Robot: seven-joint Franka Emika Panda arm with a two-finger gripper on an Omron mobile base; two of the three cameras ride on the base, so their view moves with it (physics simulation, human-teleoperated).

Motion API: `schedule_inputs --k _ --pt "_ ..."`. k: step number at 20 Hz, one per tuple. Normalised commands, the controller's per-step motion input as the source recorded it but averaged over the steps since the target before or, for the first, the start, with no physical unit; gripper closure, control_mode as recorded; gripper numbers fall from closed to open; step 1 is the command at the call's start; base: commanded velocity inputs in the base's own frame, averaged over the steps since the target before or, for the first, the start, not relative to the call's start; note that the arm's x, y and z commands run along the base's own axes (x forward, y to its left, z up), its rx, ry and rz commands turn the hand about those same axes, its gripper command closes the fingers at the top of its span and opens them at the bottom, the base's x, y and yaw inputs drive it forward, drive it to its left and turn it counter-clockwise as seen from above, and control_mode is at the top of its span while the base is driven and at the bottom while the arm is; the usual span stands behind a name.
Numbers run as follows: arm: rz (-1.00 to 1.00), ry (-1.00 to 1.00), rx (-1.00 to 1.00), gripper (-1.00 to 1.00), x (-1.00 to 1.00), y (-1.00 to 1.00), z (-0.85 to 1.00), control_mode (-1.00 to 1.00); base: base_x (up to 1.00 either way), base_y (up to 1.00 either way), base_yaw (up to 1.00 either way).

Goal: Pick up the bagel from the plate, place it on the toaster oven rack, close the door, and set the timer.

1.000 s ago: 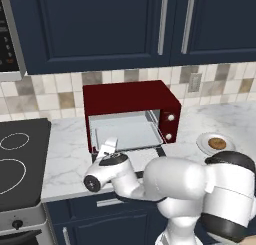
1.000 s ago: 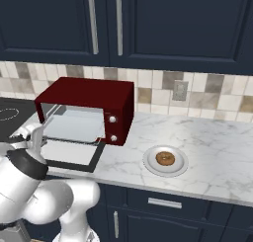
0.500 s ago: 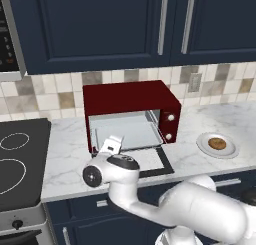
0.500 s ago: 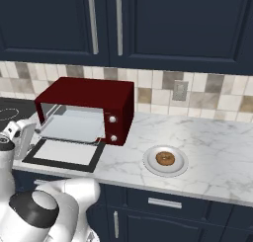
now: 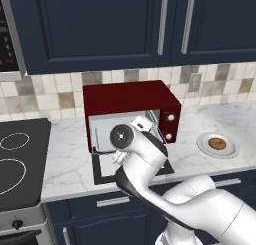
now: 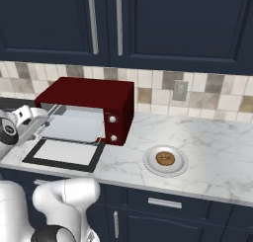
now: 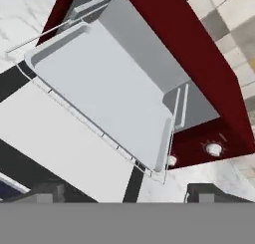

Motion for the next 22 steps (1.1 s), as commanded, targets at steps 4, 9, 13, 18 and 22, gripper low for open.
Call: schedule_inputs --k 4,9,13,18,22 --pt "-0.32 0.18 0.31 -1.0 0.0 -0.86 0.24 -1.0 0.0 0.0 0.0" --pt "-0.29 0.16 0.28 -1.0 0.0 -1.0 0.0 -1.0 0.0 0.0 0.0" --pt "-0.28 0.15 0.25 -1.0 0.0 -1.0 0.0 -1.0 0.0 0.0 0.0" --pt "-0.27 0.16 0.27 -1.0 0.0 -1.0 0.0 -1.0 0.0 0.0 0.0" --pt "-0.24 0.11 0.31 -1.0 0.0 -1.0 0.0 -1.0 0.0 0.0 0.0"
